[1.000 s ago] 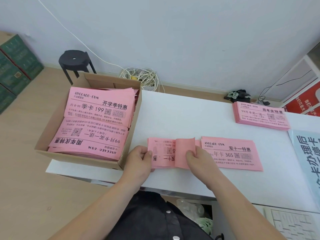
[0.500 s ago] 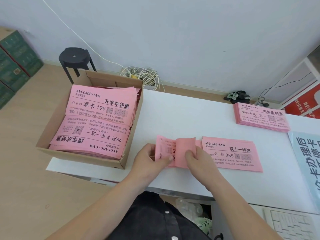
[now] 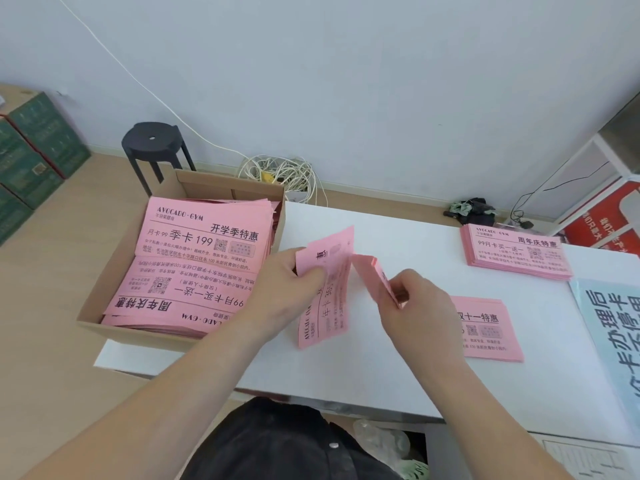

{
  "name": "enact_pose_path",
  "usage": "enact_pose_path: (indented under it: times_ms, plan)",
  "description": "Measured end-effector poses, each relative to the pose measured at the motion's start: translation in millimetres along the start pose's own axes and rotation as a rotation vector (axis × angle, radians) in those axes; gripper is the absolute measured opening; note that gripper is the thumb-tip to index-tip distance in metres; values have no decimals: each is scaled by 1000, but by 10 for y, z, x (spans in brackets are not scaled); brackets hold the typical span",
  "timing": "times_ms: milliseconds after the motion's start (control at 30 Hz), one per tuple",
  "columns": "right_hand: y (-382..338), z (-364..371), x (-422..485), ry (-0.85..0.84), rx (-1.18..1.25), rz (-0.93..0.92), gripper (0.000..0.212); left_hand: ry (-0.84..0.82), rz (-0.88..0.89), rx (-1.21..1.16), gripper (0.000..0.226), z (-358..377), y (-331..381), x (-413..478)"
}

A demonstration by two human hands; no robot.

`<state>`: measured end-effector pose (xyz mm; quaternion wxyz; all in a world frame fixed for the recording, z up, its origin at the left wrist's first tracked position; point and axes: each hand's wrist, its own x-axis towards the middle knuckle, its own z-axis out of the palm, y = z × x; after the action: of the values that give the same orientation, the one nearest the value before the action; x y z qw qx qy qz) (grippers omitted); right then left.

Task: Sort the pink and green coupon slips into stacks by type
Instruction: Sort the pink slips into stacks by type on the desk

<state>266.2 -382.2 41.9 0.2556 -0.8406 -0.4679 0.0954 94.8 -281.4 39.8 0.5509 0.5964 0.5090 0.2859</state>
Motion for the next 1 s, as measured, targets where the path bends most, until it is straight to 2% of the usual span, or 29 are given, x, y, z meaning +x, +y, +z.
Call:
enact_pose_path:
  times_ms: [267, 367, 567, 700, 800, 900, 1000]
  plan:
    - [164, 192, -182, 85, 38, -170, 23, -63, -79, 111, 12, 90, -64, 119]
    - [278, 241, -249, 57, 74, -144, 25, -91, -83, 160, 7, 139, -109, 182]
    - [455, 228, -280, 53, 234, 68, 40, -299, -81, 365, 44, 242, -174, 587]
    - [537, 268, -304, -18, 335, 165, 30, -249, -94, 446, 87, 327, -201, 808]
    - [592, 304, -332, -76, 401, 215, 32, -232, -175, 324, 75, 368, -327, 830]
    - [627, 337, -329, -176, 426, 209, 31, -146, -193, 314, 60, 385, -454, 830]
    - [667, 378, -358, -281, 500, 234, 34, 16, -65, 418, 39, 417, -418, 732]
